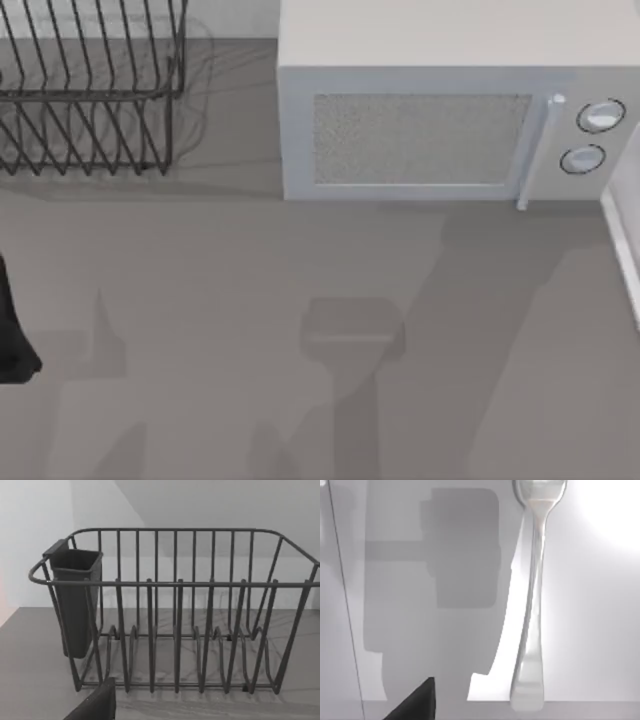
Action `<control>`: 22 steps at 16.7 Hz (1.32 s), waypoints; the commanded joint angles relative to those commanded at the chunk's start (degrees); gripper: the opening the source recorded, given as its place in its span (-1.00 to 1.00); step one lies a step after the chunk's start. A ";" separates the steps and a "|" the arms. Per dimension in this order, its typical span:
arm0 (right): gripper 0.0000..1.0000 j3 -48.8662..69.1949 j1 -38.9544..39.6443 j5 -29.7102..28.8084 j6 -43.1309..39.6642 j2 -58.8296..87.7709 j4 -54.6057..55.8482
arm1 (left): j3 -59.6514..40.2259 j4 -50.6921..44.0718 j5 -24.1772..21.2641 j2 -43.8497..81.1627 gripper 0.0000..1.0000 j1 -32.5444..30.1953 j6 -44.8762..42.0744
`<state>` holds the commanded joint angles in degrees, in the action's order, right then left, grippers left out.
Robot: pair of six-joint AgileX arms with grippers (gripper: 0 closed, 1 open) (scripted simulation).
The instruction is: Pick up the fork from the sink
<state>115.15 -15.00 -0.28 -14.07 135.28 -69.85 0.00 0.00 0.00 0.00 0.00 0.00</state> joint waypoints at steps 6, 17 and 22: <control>1.00 -4.90 -0.08 -0.06 0.07 4.61 9.44 | 0.00 0.00 0.00 0.00 1.00 0.00 0.00; 1.00 -12.48 -0.26 -0.15 0.14 12.33 24.80 | 0.00 0.00 0.00 0.00 1.00 0.00 0.00; 0.25 -12.48 -0.26 -0.15 0.14 12.33 24.80 | 0.00 0.00 0.00 0.00 1.00 0.00 0.00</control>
<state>102.67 -15.26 -0.42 -13.92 147.61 -45.05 0.00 0.00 0.00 0.00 0.00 0.00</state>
